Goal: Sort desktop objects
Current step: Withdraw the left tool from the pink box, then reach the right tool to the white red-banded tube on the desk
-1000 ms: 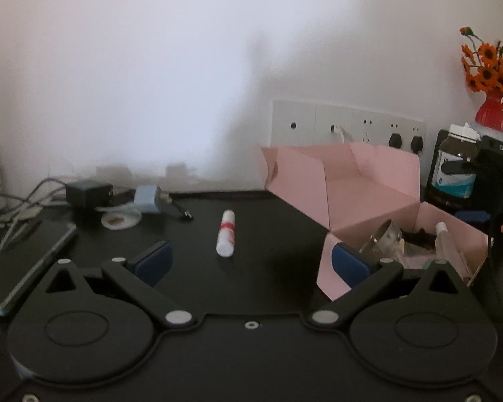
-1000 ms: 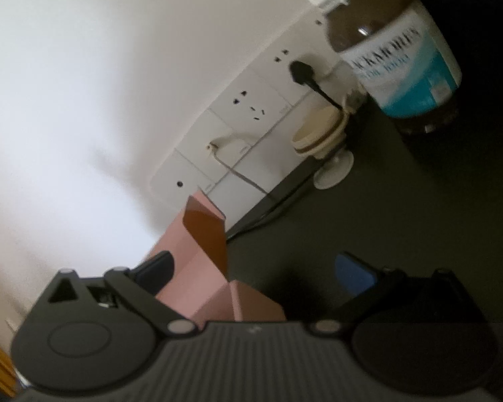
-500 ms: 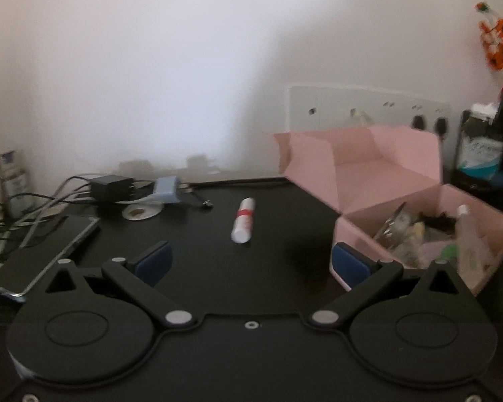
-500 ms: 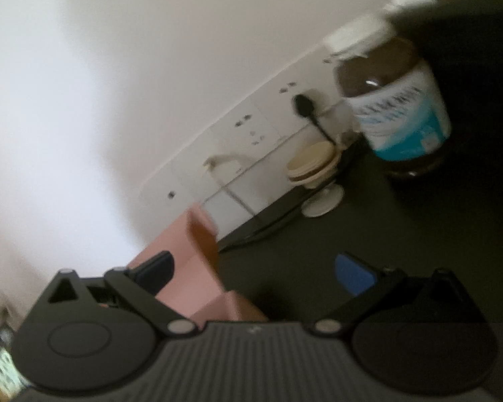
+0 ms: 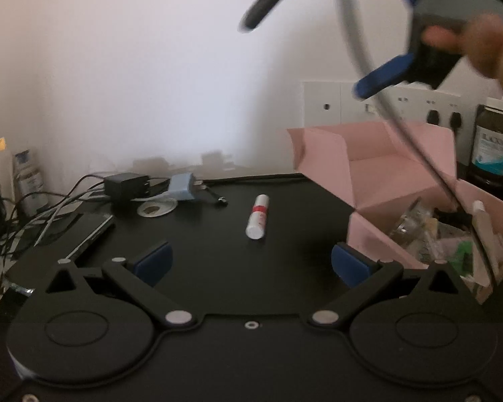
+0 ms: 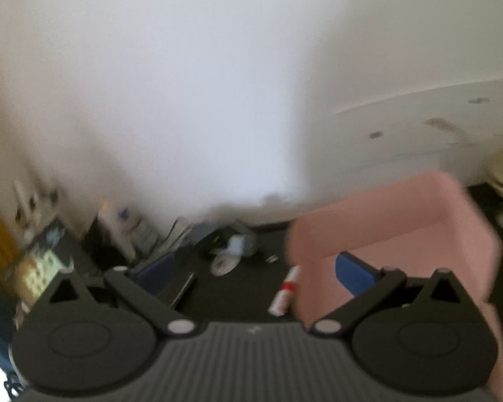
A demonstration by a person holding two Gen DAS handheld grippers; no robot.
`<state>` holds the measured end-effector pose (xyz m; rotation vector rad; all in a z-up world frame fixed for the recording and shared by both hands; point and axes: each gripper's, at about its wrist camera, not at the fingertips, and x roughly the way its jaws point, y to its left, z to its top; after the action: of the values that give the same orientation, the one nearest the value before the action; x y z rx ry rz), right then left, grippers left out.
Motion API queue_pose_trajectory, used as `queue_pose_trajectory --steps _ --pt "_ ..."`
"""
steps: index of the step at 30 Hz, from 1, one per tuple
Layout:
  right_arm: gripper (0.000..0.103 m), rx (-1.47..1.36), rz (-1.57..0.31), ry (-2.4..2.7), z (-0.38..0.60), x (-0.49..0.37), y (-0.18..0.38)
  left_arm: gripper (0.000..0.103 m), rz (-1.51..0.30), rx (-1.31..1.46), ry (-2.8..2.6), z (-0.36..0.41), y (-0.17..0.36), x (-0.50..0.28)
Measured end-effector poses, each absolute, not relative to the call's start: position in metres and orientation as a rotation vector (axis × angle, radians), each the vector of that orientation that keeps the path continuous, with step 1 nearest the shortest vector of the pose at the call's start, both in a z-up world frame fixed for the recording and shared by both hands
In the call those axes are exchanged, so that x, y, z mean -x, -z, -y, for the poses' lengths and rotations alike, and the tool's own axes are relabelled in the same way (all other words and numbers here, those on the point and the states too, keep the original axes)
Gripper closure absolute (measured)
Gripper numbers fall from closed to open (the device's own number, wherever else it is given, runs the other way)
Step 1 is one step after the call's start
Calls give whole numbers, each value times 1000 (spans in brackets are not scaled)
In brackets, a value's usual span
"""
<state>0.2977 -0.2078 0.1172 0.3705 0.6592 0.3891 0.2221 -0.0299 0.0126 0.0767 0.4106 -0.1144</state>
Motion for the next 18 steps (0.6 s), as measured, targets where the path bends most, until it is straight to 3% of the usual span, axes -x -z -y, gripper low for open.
queue_pose_trajectory --steps 8,18 --pt "1 -304 -834 -350 148 -353 -72 0 -418 -14 35 18 -13 -225" --pt "1 -199 -856 -385 100 -364 -66 0 -415 -36 29 21 -14 -225"
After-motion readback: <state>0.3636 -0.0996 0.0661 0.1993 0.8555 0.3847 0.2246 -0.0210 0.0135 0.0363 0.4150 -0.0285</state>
